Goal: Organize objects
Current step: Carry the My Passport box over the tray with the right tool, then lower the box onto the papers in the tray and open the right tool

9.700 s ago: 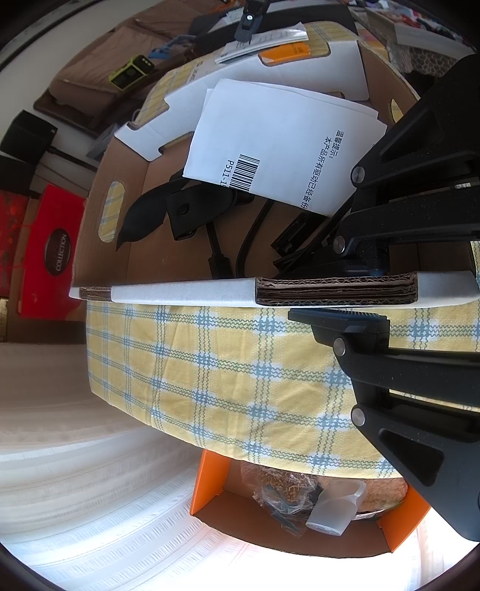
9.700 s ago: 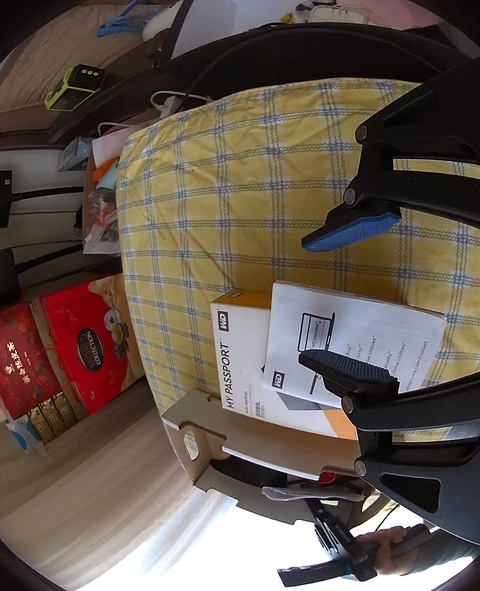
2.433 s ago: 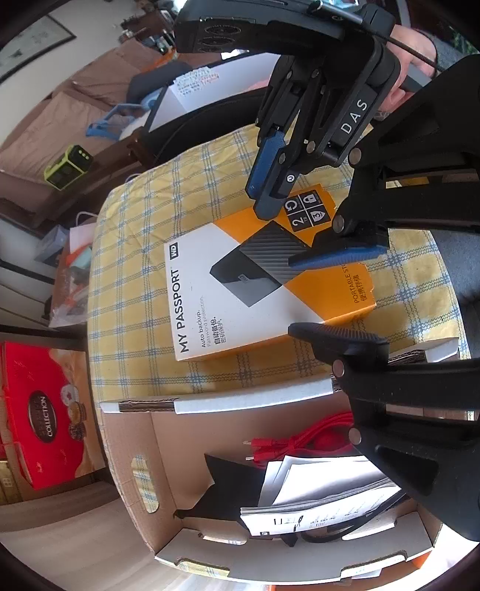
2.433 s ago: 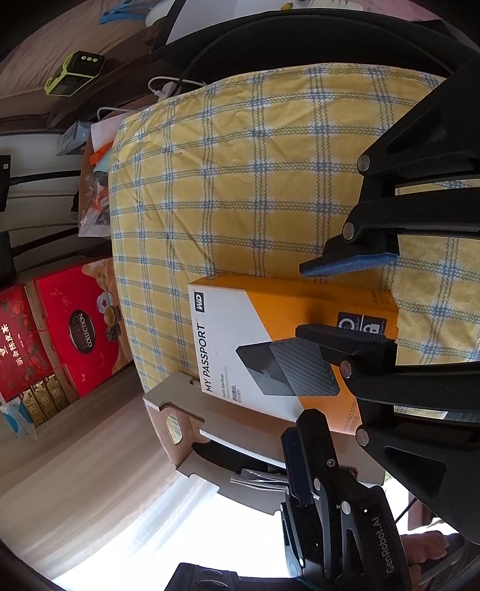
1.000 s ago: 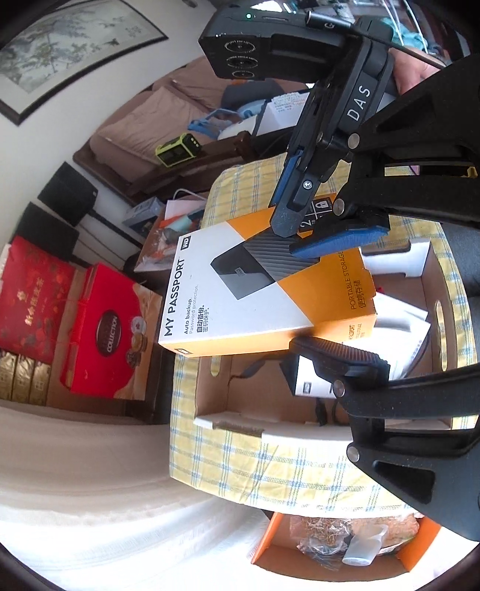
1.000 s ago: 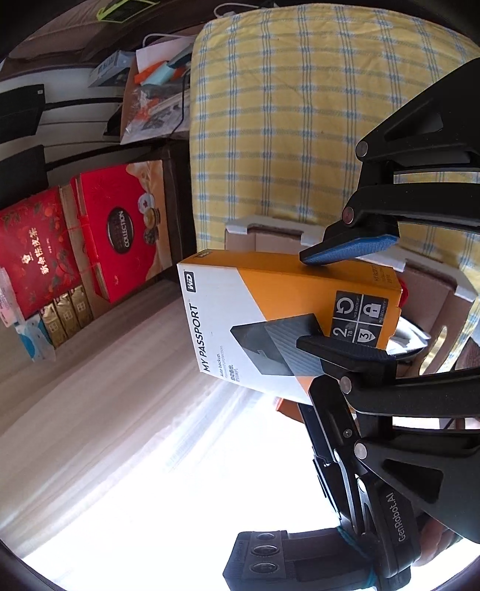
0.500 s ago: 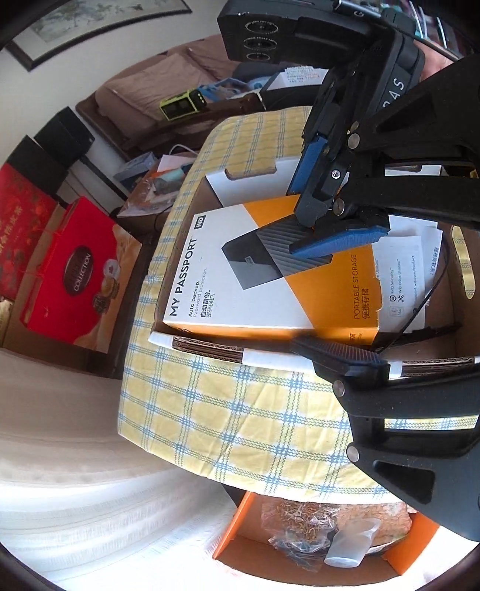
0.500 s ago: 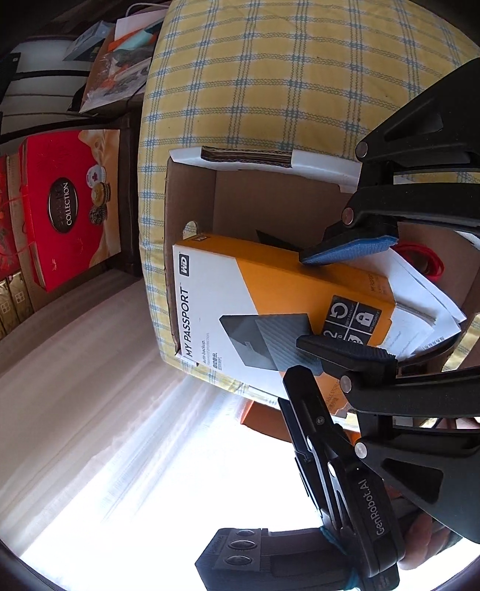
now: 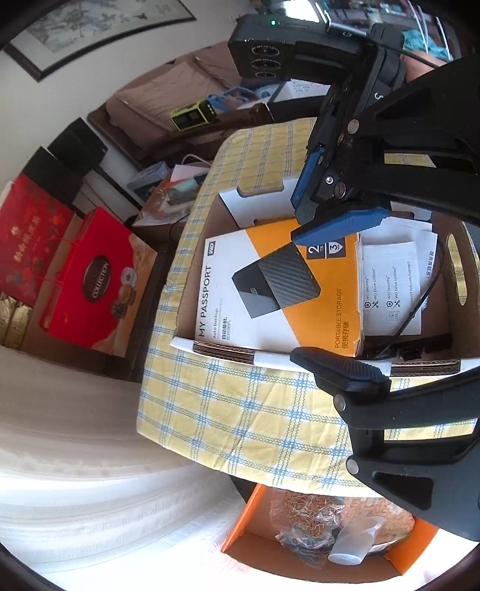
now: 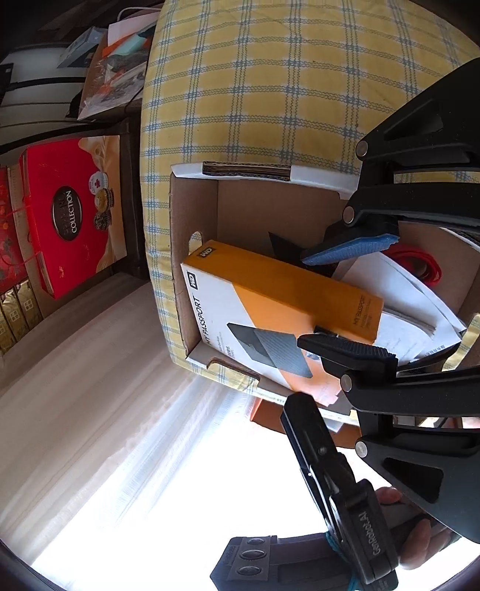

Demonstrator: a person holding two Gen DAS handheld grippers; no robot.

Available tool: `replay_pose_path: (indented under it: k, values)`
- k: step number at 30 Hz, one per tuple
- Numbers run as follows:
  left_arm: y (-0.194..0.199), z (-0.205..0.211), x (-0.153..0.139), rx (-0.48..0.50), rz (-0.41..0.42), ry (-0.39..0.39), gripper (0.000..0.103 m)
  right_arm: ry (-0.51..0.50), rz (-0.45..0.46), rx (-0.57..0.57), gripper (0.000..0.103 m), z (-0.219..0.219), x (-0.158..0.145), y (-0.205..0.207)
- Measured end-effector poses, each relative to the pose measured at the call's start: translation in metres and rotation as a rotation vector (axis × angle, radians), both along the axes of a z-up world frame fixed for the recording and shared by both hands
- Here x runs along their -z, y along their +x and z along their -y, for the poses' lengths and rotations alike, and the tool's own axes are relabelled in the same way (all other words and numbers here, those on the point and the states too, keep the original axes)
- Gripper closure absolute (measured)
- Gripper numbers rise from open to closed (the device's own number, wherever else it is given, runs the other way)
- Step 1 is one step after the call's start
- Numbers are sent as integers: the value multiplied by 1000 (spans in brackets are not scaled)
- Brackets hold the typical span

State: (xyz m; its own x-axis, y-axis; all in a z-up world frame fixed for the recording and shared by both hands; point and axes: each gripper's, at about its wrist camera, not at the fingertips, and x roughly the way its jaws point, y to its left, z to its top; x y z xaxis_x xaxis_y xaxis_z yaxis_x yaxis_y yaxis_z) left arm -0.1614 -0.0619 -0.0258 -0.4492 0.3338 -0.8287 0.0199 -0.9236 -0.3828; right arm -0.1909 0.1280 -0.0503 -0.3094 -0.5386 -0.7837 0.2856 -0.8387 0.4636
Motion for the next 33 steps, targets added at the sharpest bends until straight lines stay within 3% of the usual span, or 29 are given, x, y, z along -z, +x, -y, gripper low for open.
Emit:
replay_pose_path:
  k: [5, 9, 17, 25, 33]
  values:
    - [18, 2, -21, 2, -62, -56, 39, 41, -66, -14, 57, -7, -18, 18]
    - [33, 3, -21, 4, -74, -95, 30, 84, -119, -26, 53, -14, -28, 35]
    - [65, -8, -17, 2, -105, -119, 14, 178, -208, -12, 21, -31, -35, 72]
    - [98, -35, -29, 30, -190, -161, 2, 239, -289, 63, 1, -52, -50, 110]
    - [125, -53, -35, 28, -230, -182, 0, 273, -338, 128, 0, -68, -58, 142]
